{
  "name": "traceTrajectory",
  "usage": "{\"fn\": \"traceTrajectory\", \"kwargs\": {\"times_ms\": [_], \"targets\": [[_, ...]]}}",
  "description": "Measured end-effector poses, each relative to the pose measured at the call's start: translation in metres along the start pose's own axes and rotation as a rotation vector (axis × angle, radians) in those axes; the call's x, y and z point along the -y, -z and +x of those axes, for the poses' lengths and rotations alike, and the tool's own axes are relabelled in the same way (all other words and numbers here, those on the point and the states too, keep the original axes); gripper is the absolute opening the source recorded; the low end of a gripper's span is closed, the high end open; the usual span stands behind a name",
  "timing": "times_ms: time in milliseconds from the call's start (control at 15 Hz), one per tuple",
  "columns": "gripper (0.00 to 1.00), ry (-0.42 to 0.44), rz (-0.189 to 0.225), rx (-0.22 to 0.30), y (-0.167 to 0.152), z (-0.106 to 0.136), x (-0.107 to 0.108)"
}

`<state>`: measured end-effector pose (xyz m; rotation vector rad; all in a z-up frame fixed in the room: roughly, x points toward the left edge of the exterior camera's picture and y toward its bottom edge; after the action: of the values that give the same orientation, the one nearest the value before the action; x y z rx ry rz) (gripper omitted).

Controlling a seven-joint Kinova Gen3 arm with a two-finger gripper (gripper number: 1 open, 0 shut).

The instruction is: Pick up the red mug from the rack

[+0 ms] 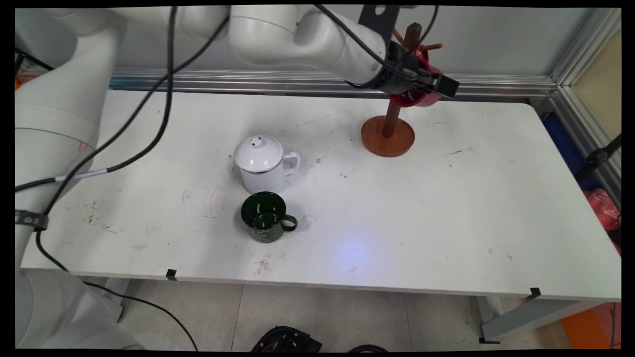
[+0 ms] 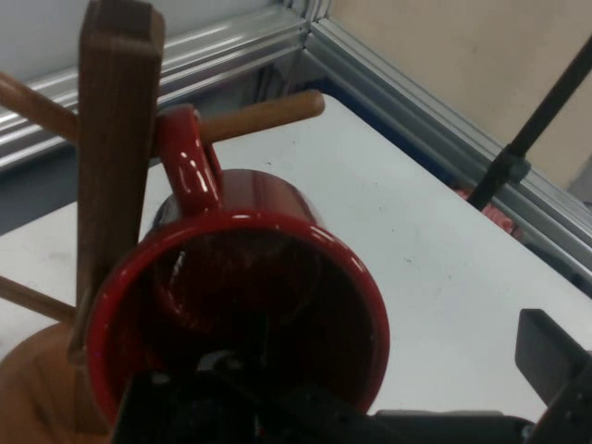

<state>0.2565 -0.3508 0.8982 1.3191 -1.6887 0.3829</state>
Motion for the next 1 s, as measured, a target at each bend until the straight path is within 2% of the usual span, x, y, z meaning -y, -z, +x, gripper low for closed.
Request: {"fn": "traceTrajectory", "kwargs": {"times_ms": [600,667,1000], "targets": [[1.00,0.109,0.040,-0.010,-0.026,-0.002,-0.009],[0.00,0.114,0.045,-0.012,-0.027,-0.002,-0.009],[0.00,0.133,0.068,-0.018,-0.030,-0.003,-0.009]]}}
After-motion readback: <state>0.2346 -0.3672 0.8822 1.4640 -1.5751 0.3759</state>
